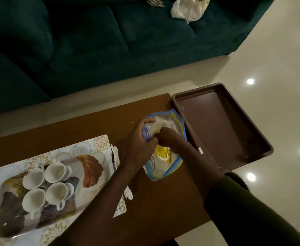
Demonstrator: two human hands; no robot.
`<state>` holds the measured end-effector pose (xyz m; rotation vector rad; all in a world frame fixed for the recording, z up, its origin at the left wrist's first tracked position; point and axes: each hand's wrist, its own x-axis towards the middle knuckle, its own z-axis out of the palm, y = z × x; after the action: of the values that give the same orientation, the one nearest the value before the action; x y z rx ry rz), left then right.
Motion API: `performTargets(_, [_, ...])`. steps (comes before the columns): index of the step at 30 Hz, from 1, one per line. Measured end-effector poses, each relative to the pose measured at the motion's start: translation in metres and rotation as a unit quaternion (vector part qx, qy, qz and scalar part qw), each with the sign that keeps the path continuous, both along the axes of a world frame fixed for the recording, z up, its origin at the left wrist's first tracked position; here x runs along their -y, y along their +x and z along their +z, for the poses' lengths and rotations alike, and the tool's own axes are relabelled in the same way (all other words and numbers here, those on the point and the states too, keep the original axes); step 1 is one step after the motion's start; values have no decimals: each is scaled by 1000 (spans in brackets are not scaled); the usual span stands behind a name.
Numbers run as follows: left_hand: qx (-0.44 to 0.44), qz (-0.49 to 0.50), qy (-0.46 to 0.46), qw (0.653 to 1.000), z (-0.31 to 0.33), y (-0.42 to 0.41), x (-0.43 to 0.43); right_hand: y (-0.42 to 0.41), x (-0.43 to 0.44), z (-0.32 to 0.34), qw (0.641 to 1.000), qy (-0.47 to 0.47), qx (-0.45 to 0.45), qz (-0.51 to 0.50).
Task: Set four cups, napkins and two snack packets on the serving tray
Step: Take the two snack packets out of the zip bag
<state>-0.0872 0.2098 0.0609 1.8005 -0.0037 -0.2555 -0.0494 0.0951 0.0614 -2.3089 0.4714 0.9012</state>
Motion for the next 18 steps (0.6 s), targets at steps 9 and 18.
performTargets(9, [20, 16, 8, 1000, 9, 0, -1, -6, 6, -61, 997, -68, -45, -20])
performTargets(18, [4, 17, 9, 1000, 10, -2, -3, -16, 15, -67, 992, -7, -92, -83])
